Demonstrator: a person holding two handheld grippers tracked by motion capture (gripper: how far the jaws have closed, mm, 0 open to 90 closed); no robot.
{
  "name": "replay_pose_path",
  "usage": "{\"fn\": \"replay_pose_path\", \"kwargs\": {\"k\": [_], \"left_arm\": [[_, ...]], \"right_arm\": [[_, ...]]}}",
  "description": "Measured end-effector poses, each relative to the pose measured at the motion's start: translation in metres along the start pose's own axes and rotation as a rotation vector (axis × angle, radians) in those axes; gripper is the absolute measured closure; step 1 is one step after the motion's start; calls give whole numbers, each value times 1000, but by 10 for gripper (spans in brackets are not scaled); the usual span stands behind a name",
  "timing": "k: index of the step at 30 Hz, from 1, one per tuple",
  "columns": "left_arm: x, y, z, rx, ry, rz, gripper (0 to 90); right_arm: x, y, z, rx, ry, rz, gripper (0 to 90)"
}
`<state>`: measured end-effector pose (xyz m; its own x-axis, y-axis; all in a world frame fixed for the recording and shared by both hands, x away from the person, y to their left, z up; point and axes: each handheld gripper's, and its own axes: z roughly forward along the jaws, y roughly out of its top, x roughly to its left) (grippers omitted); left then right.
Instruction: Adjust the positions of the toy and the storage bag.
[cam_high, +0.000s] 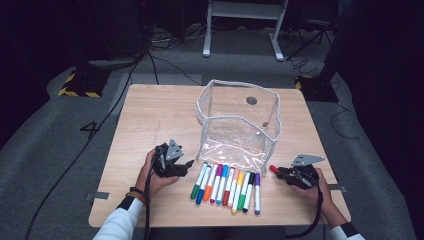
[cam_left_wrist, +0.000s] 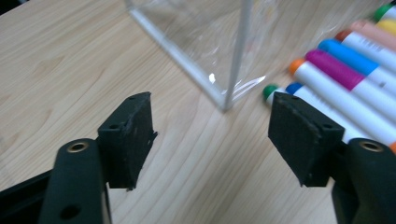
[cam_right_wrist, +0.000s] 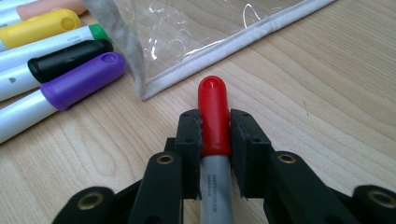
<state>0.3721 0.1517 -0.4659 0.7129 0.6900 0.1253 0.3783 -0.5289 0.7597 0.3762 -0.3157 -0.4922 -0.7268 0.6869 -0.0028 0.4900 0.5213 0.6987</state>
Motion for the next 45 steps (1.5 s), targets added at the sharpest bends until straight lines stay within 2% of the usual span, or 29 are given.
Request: {"fn": "replay_pose_path", "kwargs": {"k": [1, 2, 3, 4, 5, 6, 10, 14, 18, 20, 22, 23, 27, 28, 37, 39, 45], "left_arm": [[0, 0, 0, 0, 0, 0, 247], [1, -7, -2, 39, -23, -10, 206], [1, -7, -2, 39, -23, -10, 170], [1, -15, -6, 61, -34, -6, 162], [1, -15, -6, 61, -34, -6, 163], [0, -23, -12, 54, -32, 7, 161], [-1, -36, -20, 54, -13, -4, 163], [-3, -53, -27, 92, -5, -24, 166], [-5, -61, -29, 112, -13, -41, 165], [-6, -66, -31, 129, -23, -49, 162], [-6, -69, -30, 132, -22, -78, 160], [-6, -69, -30, 132, -22, -78, 161], [0, -74, -30, 119, -52, -102, 160], [2, -76, -30, 112, -65, -128, 158], [3, -76, -30, 114, -68, -128, 152], [3, -76, -30, 113, -68, -128, 152], [3, -76, -30, 114, -68, -127, 152]], "right_arm": [[-1, -1, 0, -1, 0, 3, 747], [-1, -1, -1, -1, 0, 4, 747], [-1, -1, -1, -1, 0, 4, 747], [-2, -1, -1, -1, -3, 3, 748], [-2, -1, -1, 0, -6, 6, 747], [-3, -1, -2, 1, -7, 8, 747], [-5, -2, -2, -2, -14, 16, 748], [-7, -4, -3, -3, -18, 19, 748], [-8, -3, -4, -7, -18, 22, 748], [-10, -3, -7, -28, -23, 24, 748], [-12, -2, -9, -42, -28, 33, 749], [-12, -2, -9, -42, -28, 33, 749], [-16, 0, -16, -83, -33, 44, 749], [-17, 0, -18, -94, -31, 50, 749], [-23, 6, -38, -181, -50, 62, 749], [-26, 8, -47, -214, -54, 77, 748], [-29, 14, -56, -245, -64, 71, 749]]}}
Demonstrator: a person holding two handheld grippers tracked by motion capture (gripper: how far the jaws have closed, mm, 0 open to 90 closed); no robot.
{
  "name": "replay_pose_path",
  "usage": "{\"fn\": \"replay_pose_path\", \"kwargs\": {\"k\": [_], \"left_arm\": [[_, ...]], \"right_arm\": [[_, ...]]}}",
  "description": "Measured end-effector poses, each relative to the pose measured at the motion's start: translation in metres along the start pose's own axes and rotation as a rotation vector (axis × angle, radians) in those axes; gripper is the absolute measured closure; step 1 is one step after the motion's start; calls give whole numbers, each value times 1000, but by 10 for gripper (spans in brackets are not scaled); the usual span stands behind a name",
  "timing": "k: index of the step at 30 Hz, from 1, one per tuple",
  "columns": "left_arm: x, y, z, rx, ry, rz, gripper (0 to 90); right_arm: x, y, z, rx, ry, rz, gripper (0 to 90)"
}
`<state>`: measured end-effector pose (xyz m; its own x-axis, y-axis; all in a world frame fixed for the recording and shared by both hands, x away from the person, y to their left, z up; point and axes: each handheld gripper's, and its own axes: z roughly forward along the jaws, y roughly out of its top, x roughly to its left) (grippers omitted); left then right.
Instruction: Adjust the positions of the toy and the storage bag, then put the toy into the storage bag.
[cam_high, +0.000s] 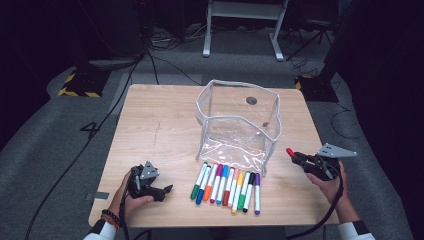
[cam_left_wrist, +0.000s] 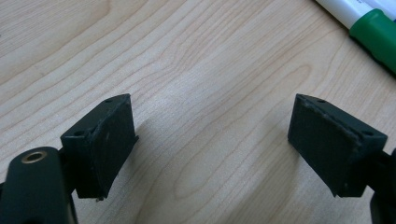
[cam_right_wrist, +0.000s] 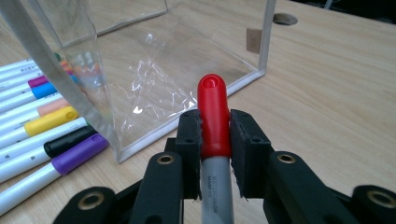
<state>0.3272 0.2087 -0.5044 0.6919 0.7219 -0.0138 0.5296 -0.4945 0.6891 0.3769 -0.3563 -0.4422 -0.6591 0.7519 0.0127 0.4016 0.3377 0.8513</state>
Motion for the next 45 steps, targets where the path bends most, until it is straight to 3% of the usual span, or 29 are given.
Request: {"fn": "replay_pose_path", "kwargs": {"k": [18, 33, 45], "left_arm": [[0, 0, 0, 0, 0, 3, 149], [0, 0, 0, 0, 0, 2, 152], [1, 0, 0, -1, -5, 9, 151]], "right_arm": [[-3, 49, -16, -99, -13, -42, 749], [5, 139, -36, -167, -18, -147, 749], [31, 195, -18, -146, 13, -227, 749]]}}
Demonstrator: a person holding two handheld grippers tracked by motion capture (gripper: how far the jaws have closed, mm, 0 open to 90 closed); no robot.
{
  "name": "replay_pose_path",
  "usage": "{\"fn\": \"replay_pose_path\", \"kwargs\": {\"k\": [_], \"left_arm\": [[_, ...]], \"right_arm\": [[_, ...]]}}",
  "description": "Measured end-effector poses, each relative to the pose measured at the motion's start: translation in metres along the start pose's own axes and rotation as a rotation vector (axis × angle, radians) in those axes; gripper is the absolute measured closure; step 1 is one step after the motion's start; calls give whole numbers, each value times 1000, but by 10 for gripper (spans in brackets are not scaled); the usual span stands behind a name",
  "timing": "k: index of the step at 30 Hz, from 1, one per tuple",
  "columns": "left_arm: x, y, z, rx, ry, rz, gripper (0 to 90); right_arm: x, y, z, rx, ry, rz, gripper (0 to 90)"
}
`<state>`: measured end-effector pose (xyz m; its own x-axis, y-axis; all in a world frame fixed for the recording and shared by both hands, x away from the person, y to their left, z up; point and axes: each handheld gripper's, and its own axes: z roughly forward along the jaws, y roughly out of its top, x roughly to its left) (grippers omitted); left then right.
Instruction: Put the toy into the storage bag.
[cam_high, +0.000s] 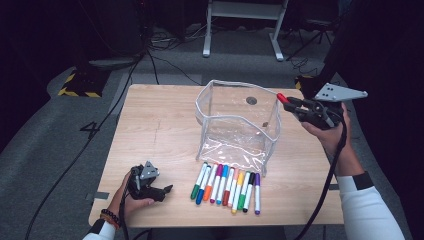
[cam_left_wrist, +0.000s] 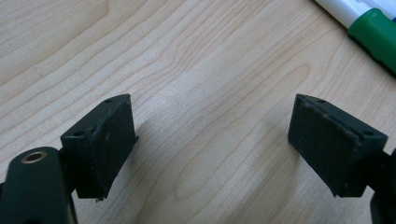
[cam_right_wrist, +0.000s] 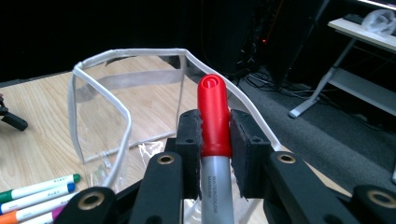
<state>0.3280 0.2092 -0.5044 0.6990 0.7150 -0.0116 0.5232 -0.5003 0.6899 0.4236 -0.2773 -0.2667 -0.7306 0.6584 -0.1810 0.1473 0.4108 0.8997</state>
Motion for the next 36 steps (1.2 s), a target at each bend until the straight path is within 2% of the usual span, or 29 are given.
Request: {"fn": "replay_pose_path", "kwargs": {"k": [4, 6, 7, 8, 14, 19, 24, 25, 26, 30, 32, 33, 34, 35, 36], "left_arm": [[0, 0, 0, 0, -2, 2, 151], [0, 0, 0, 0, -2, 2, 151], [0, 0, 0, 0, -2, 2, 151], [0, 0, 0, 1, -2, 2, 151], [0, 0, 0, 1, -2, 2, 151], [0, 0, 0, 0, -4, -1, 151], [0, 0, 0, -1, -6, 1, 151], [0, 0, 0, -1, -6, 1, 151], [0, 0, 0, -1, -5, 0, 151], [0, 0, 0, -1, -5, -1, 151], [0, 0, 0, -1, -5, -1, 151], [0, 0, 0, -1, -5, -1, 151], [0, 0, 0, -1, -5, 0, 152], [0, 0, 0, -1, -5, 0, 151], [0, 0, 0, -1, -5, -1, 151]], "right_arm": [[5, 14, 10, 12, 19, -27, 748], [10, 28, 21, 23, 39, -40, 749], [10, 28, 21, 23, 39, -40, 749], [14, 36, 31, 42, 46, -54, 748], [22, 47, 62, 81, 80, -67, 749], [23, 46, 90, 137, 104, -65, 748], [18, 38, 118, 238, 125, -51, 749], [18, 38, 118, 238, 125, -51, 749], [16, 34, 126, 274, 128, -48, 748], [12, 29, 138, 341, 142, -32, 749], [15, 29, 142, 376, 154, -50, 749], [15, 29, 142, 376, 154, -50, 749], [17, 30, 145, 409, 165, -68, 748], [17, 30, 145, 409, 165, -68, 748], [18, 31, 146, 435, 170, -76, 748]]}}
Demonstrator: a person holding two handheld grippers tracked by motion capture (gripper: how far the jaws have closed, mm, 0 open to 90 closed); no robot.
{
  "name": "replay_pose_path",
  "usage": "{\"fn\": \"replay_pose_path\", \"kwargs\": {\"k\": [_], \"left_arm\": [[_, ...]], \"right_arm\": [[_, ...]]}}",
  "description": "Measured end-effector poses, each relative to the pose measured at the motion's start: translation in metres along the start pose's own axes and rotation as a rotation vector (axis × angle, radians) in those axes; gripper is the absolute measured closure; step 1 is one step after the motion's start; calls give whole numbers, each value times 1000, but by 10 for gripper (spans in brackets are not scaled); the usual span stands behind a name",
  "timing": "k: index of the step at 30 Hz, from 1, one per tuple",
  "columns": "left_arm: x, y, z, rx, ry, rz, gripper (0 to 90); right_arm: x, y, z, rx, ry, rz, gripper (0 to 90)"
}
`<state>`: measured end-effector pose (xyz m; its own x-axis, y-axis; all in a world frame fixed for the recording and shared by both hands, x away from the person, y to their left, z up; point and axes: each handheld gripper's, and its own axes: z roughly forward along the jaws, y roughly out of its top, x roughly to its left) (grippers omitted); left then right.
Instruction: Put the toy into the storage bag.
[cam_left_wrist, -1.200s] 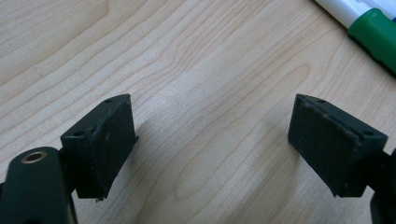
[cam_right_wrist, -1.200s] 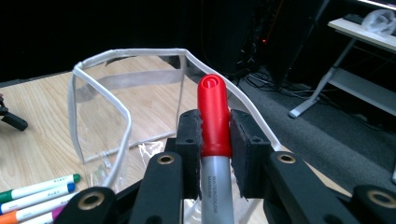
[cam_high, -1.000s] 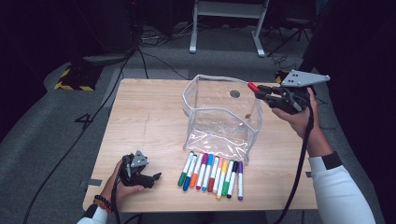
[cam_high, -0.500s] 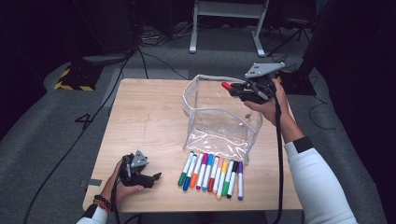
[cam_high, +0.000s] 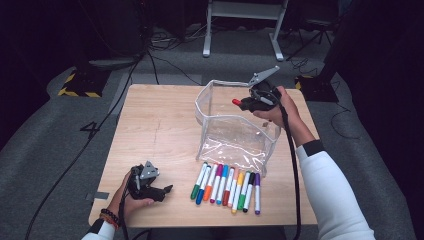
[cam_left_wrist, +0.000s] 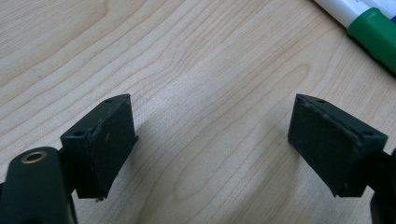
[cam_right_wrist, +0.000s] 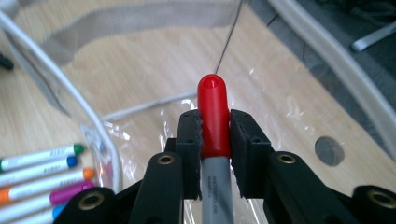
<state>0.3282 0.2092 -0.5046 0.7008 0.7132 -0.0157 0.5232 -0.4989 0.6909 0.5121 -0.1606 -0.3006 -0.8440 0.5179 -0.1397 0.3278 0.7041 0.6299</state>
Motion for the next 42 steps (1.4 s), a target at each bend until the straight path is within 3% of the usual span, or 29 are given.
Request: {"fn": "replay_pose_path", "kwargs": {"k": [4, 7, 16, 21, 22, 26, 32, 38, 42], "left_arm": [[0, 0, 0, 1, 4, 8, 155], [0, 0, 0, 2, 3, 9, 156], [-1, 0, 0, 0, 0, 9, 156], [-1, 0, 0, -1, -3, 9, 156], [-1, 0, 0, -2, -3, 10, 156], [-1, 0, 0, -1, -4, 14, 156], [-1, 0, 0, -1, -4, 15, 156], [-1, 0, 0, -1, -4, 15, 156], [-1, 0, 0, -1, -4, 15, 156]], "right_arm": [[6, 2, 6, 79, 8, -21, 748], [9, 1, 8, 116, 50, -32, 748], [27, 0, 4, 158, 155, -82, 748], [30, -1, 5, 158, 182, -94, 746], [31, -1, 6, 154, 208, -97, 746], [33, -2, 6, 155, 211, -95, 742], [30, -5, 3, 129, 158, -77, 662], [22, -10, -14, 26, 83, -28, 551], [21, -15, -27, -29, 61, -14, 512]]}}
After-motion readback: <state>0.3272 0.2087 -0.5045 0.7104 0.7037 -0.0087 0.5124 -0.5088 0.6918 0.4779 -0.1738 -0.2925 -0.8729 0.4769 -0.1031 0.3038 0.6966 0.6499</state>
